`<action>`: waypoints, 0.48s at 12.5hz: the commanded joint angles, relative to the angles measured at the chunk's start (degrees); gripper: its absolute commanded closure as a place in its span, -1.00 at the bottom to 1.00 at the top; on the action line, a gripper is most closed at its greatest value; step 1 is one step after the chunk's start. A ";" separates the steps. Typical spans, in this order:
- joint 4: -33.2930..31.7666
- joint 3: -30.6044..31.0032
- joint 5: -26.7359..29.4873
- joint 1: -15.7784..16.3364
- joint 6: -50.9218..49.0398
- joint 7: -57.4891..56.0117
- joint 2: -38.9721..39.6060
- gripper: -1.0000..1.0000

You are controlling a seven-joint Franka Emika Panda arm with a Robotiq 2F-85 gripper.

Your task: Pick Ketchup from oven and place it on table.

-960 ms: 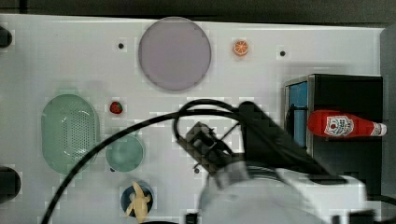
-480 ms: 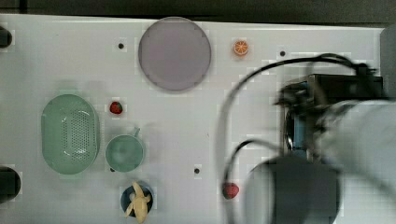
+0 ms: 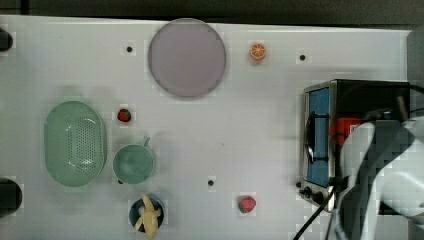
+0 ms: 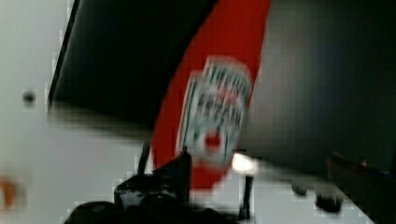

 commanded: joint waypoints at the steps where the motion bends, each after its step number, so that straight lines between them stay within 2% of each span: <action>1: 2.51 -2.15 2.23 1.68 5.23 -0.96 -0.28 -1.00; 6: 2.45 -4.36 12.69 0.12 7.81 -0.97 6.95 -1.00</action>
